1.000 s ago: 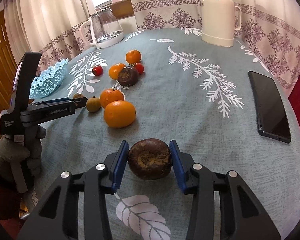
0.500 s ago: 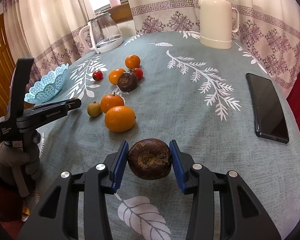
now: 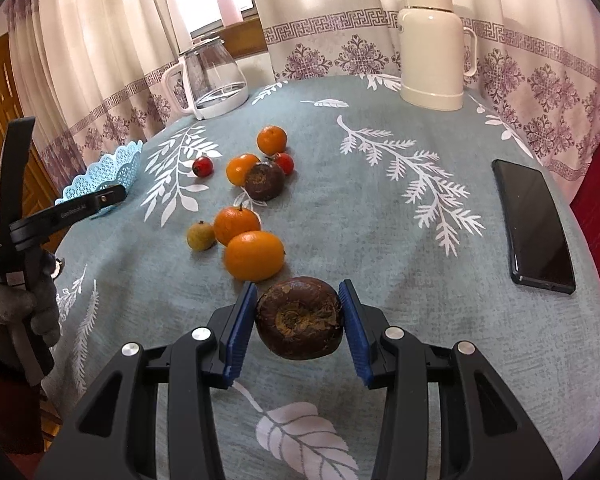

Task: Organize fruits
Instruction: 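Carry the yellow-brown fruit into the blue basket with the left gripper and release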

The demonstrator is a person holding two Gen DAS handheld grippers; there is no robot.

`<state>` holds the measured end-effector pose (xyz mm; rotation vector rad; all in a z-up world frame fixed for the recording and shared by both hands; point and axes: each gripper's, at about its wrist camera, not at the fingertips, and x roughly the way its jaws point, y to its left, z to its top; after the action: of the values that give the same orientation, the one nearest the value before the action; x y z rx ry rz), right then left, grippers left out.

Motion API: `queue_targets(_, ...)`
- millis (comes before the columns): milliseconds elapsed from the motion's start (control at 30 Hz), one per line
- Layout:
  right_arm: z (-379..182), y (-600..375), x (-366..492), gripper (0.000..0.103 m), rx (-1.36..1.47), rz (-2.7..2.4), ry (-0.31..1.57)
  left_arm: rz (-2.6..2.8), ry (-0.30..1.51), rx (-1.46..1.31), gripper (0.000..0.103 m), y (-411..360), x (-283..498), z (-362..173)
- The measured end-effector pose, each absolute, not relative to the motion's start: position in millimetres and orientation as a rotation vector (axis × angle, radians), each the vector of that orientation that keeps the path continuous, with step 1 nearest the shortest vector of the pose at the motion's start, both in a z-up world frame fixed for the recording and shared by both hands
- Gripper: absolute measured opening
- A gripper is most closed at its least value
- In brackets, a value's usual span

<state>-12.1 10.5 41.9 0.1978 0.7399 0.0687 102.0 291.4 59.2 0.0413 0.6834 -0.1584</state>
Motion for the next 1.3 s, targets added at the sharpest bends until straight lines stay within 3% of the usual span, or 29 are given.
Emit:
queue_targets(333,59,28,-2,0.043,0.24,0.08,0.689,-0.031,0.618,-0.01,0.03,356,118,82)
queue_targets(933,70,96,33,0.043,0.174,0.165,0.707,0.036,0.654,-0.123,0.031,431,154,73)
queue_targets(967,71,100,34,0.043,0.169,0.172,0.706,0.042,0.651,-0.138,0.033,437,154,75)
queue_targets(1200,88,147,59,0.043,0.104,0.259,0.677,0.08,0.586,-0.153,0.07,459,142,94)
queue_targets(1300,97,166,70,0.043,0.084,0.289,0.654,0.096,0.546,-0.141,0.079,469,134,104)
